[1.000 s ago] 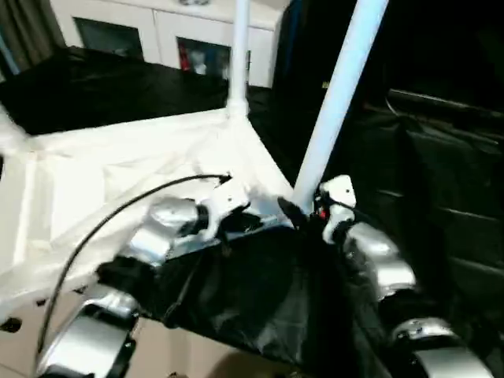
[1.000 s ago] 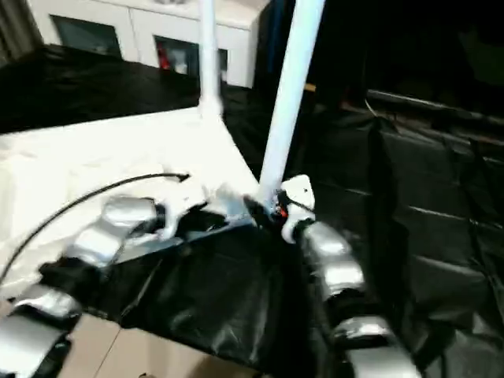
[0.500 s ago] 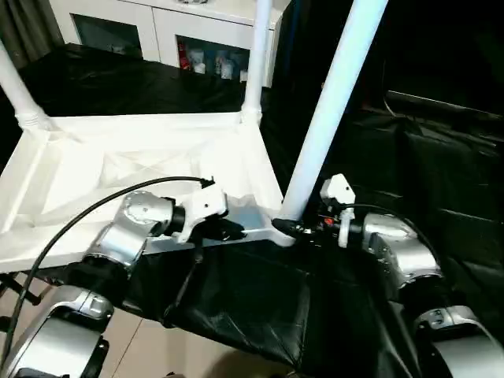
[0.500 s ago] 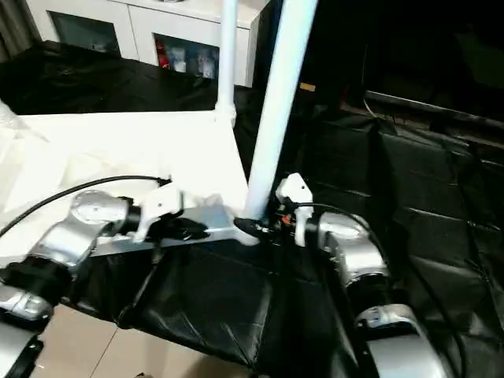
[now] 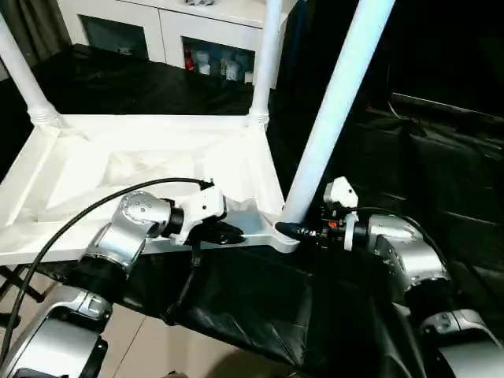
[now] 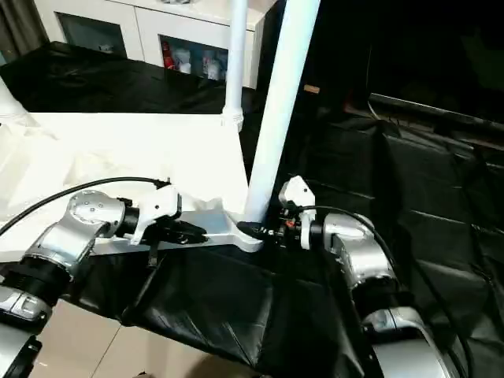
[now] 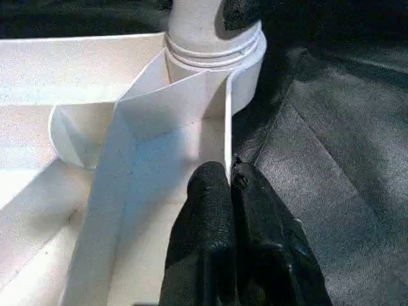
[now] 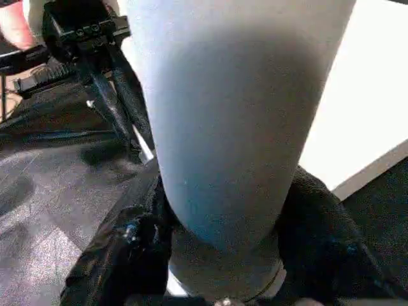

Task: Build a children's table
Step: Rotate leg to tighten

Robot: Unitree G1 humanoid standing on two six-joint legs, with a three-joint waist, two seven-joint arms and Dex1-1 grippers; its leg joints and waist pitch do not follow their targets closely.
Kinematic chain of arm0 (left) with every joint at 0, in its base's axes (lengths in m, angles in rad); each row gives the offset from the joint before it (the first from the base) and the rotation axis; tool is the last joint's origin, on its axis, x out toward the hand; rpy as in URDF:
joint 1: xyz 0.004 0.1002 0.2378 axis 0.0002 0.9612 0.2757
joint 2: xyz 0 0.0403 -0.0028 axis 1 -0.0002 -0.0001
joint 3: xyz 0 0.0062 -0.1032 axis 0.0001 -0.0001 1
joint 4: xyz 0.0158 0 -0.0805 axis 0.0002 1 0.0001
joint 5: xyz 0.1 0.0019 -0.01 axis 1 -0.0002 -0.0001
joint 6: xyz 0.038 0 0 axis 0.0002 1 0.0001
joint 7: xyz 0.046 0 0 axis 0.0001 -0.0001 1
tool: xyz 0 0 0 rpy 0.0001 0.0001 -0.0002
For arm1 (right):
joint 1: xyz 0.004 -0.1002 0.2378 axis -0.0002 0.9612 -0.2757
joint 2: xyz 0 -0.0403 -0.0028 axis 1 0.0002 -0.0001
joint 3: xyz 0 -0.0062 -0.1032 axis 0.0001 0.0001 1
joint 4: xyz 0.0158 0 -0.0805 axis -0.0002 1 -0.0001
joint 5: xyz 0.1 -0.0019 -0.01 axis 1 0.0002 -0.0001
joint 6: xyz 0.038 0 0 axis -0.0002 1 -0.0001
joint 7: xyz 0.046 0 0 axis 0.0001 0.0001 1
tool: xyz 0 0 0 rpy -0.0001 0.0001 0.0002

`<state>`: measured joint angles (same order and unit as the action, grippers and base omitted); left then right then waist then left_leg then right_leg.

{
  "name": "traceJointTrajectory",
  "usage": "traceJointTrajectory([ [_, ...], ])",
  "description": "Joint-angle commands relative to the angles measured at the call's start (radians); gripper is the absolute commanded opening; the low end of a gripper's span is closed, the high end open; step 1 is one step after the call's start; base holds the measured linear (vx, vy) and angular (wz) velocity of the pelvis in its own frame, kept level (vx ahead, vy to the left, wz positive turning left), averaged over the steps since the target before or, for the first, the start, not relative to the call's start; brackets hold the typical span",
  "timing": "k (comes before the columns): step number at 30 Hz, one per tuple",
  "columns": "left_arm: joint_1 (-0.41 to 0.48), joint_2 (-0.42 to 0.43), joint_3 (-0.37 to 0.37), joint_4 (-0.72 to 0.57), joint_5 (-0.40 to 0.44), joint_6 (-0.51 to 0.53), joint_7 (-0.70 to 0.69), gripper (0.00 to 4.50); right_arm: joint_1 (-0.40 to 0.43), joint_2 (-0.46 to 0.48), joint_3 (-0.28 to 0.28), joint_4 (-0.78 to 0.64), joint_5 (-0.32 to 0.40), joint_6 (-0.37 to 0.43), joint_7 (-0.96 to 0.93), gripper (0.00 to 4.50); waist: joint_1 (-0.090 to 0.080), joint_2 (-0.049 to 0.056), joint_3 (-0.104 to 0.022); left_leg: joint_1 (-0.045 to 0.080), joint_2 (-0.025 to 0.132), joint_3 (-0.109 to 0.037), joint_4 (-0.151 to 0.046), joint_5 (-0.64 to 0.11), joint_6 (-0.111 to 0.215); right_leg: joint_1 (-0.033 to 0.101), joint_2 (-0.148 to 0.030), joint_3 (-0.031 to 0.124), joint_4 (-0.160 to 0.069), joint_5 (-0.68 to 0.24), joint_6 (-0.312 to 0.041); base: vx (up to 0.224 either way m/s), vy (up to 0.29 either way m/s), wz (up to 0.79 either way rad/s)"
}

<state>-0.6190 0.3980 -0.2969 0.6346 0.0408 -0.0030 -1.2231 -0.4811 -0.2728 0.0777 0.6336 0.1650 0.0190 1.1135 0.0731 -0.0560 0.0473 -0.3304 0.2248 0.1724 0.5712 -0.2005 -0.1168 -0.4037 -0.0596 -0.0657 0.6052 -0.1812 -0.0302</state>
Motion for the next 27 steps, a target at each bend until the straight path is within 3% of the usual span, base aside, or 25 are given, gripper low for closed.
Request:
traceJointTrajectory([
  [1,-0.007,-0.051,-0.026,0.051,0.058,0.067,0.125,0.00,0.059,0.047,0.020,0.013,0.006,0.052,-0.053,1.97,-0.002,0.011,-0.049,0.000,0.011,0.011,-0.061,-0.171,0.049,0.048,-0.068,0.049,-0.069,-0.183,-0.223,0.000,0.000,0.00],
  [3,-0.026,-0.111,-0.013,0.080,0.055,0.102,0.201,0.00,0.084,0.095,-0.009,0.024,-0.004,0.046,-0.185,1.97,0.000,0.012,-0.040,0.011,0.008,0.011,-0.065,-0.249,0.027,0.037,-0.069,0.049,-0.091,-0.360,-0.176,0.000,0.000,0.00],
  [5,-0.045,-0.167,-0.012,0.111,0.059,0.125,0.264,0.00,0.096,0.142,-0.033,0.036,-0.017,0.040,-0.308,1.96,-0.004,0.003,-0.032,0.016,0.002,0.001,-0.069,-0.327,0.011,0.032,-0.070,0.042,-0.111,-0.559,-0.101,0.000,0.000,0.00],
  [6,-0.058,-0.196,-0.014,0.133,0.064,0.130,0.295,0.00,0.097,0.168,-0.046,0.042,-0.020,0.042,-0.369,1.96,-0.007,-0.001,-0.029,0.018,0.001,0.000,-0.069,-0.340,0.010,0.027,-0.070,0.041,-0.118,-0.605,-0.077,0.000,0.000,0.00],
  [7,-0.058,-0.196,-0.014,0.133,0.064,0.130,0.295,0.00,0.097,0.168,-0.046,0.042,-0.020,0.042,-0.369,1.96,-0.007,0.003,-0.030,0.025,0.000,-0.002,-0.068,-0.350,0.009,0.022,-0.072,0.038,-0.124,-0.639,-0.062,0.000,0.000,0.00],
  [8,-0.072,-0.221,-0.016,0.156,0.069,0.133,0.324,0.00,0.093,0.192,-0.058,0.053,-0.024,0.041,-0.429,1.96,-0.012,-0.001,-0.030,0.023,-0.001,-0.006,-0.069,-0.359,0.012,0.024,-0.074,0.035,-0.132,-0.668,-0.041,-0.052,0.010,-0.02],
  [11,-0.117,-0.294,-0.016,0.213,0.085,0.136,0.422,0.00,0.044,0.285,-0.113,0.140,-0.033,0.022,-0.681,1.96,-0.025,0.001,-0.033,0.028,-0.004,-0.013,-0.069,-0.389,0.009,0.019,-0.076,0.020,-0.145,-0.703,-0.018,0.000,0.000,0.00],
  [13,-0.133,-0.313,-0.021,0.227,0.098,0.132,0.452,0.00,0.012,0.328,-0.138,0.171,-0.036,0.010,-0.783,1.96,-0.038,0.006,-0.037,0.023,-0.002,-0.020,-0.075,-0.414,0.008,0.029,-0.075,0.007,-0.151,-0.687,-0.013,0.000,0.000,0.00],
  [15,-0.149,-0.320,-0.020,0.242,0.113,0.123,0.471,0.00,-0.017,0.357,-0.153,0.186,-0.044,-0.006,-0.856,1.96,-0.053,0.014,-0.035,0.028,0.000,-0.027,-0.080,-0.473,0.012,0.028,-0.074,-0.007,-0.162,-0.651,-0.017,0.000,0.000,0.00],
  [17,-0.163,-0.311,-0.019,0.258,0.127,0.099,0.476,0.00,-0.038,0.363,-0.153,0.184,-0.065,-0.019,-0.904,1.96,-0.059,0.017,-0.036,0.024,0.002,-0.031,-0.084,-0.489,0.023,0.038,-0.077,-0.020,-0.166,-0.610,-0.021,0.000,0.000,0.00],
  [18,-0.165,-0.309,-0.019,0.260,0.129,0.095,0.476,0.00,-0.040,0.363,-0.154,0.182,-0.068,-0.020,-0.908,1.96,-0.061,0.011,-0.038,0.016,0.003,-0.032,-0.087,-0.480,0.026,0.048,-0.081,-0.026,-0.163,-0.585,-0.023,-0.013,0.051,-0.07],
  [19,-0.166,-0.308,-0.020,0.261,0.130,0.092,0.475,0.00,-0.042,0.363,-0.154,0.180,-0.070,-0.022,-0.911,2.52,-0.059,0.012,-0.038,0.016,0.003,-0.032,-0.088,-0.477,0.028,0.048,-0.083,-0.027,-0.163,-0.579,-0.025,-0.013,0.051,-0.07],
  [20,-0.167,-0.298,-0.022,0.260,0.133,0.078,0.465,0.00,-0.040,0.355,-0.162,0.168,-0.066,-0.028,-0.906,2.66,-0.058,0.006,-0.039,0.018,0.005,-0.030,-0.087,-0.472,0.033,0.045,-0.089,-0.027,-0.164,-0.575,-0.031,0.000,0.000,0.00],
  [22,-0.169,-0.293,-0.021,0.265,0.135,0.063,0.460,0.00,-0.036,0.346,-0.170,0.159,-0.064,-0.032,-0.907,2.65,-0.056,0.005,-0.040,0.013,0.004,-0.028,-0.087,-0.446,0.039,0.045,-0.095,-0.025,-0.159,-0.559,-0.042,0.000,0.000,0.00],
  [23,-0.172,-0.283,-0.020,0.272,0.132,0.027,0.446,0.00,-0.023,0.318,-0.182,0.139,-0.064,-0.039,-0.900,2.71,-0.052,-0.003,-0.044,0.005,0.006,-0.029,-0.089,-0.410,0.042,0.050,-0.098,-0.021,-0.152,-0.536,-0.046,0.000,0.000,0.00],
  [24,-0.173,-0.281,-0.020,0.273,0.131,0.016,0.443,0.00,-0.018,0.309,-0.185,0.131,-0.064,-0.039,-0.897,2.82,-0.046,-0.001,-0.047,0.003,0.009,-0.025,-0.090,-0.368,0.045,0.047,-0.101,-0.011,-0.144,-0.483,-0.064,0.000,0.000,0.00],
  [25,-0.172,-0.277,-0.018,0.270,0.127,0.007,0.433,0.00,-0.008,0.296,-0.187,0.113,-0.062,-0.035,-0.887,2.94,-0.043,0.000,-0.046,0.004,0.012,-0.021,-0.093,-0.351,0.045,0.045,-0.098,-0.005,-0.137,-0.431,-0.091,0.000,0.000,0.00],
  [26,-0.173,-0.276,-0.016,0.270,0.125,0.002,0.430,0.00,-0.002,0.286,-0.189,0.102,-0.060,-0.036,-0.883,3.04,-0.043,0.000,-0.046,0.004,0.012,-0.021,-0.093,-0.351,0.045,0.045,-0.098,-0.005,-0.137,-0.431,-0.091,0.000,0.000,0.00],
  [27,-0.174,-0.273,-0.013,0.270,0.124,-0.005,0.426,0.00,0.010,0.272,-0.193,0.077,-0.049,-0.027,-0.862,3.06,-0.043,-0.005,-0.043,-0.001,0.010,-0.016,-0.092,-0.349,0.045,0.045,-0.093,0.001,-0.129,-0.390,-0.108,0.000,0.000,0.00],
])
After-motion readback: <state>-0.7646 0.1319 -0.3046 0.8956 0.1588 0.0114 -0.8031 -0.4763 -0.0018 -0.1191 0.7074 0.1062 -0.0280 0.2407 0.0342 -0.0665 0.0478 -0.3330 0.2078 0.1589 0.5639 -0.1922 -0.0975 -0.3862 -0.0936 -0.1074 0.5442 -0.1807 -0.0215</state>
